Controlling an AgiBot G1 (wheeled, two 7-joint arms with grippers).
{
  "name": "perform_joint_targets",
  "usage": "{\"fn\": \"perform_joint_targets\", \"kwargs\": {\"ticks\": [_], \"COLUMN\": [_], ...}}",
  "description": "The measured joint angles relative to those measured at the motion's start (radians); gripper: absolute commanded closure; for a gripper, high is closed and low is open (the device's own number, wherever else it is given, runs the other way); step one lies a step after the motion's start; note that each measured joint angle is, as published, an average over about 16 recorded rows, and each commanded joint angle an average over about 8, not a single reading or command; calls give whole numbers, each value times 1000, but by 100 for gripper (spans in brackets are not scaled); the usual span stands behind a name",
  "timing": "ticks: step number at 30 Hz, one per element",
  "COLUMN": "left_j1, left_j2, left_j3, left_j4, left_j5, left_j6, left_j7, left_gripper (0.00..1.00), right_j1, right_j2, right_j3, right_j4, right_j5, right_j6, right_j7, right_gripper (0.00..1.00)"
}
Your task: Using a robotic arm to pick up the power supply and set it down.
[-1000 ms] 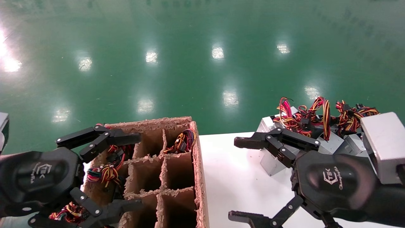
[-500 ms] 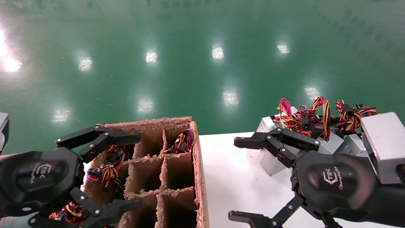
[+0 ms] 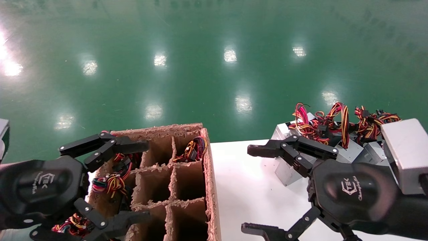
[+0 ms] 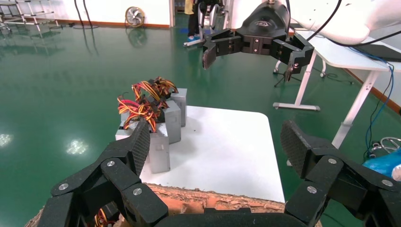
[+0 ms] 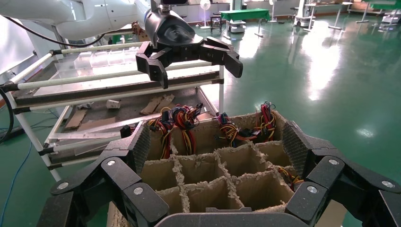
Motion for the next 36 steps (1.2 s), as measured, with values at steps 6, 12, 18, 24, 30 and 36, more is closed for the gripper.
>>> {"fn": "perform_joint_targets", "kwargs": {"ticks": [6,12,18,24,30,36], "left_j1": [0,0,0,0,0,0], "left_j2": [0,0,0,0,0,0], "left_j3": [0,0,0,0,0,0], "left_j4": [0,0,0,0,0,0], "left_j5": [0,0,0,0,0,0], "left_j6": [0,0,0,0,0,0], "left_j7": [0,0,0,0,0,0], "left_gripper": [0,0,0,50,100,100], "right_j1": [0,0,0,0,0,0], "right_j2": [0,0,0,0,0,0], "right_j3": [0,0,0,0,0,0], "right_j4": [0,0,0,0,0,0], "right_j5": [0,0,0,0,0,0], "right_j6": [0,0,0,0,0,0], "right_j7": [0,0,0,0,0,0], "right_gripper": [0,0,0,0,0,0]}}
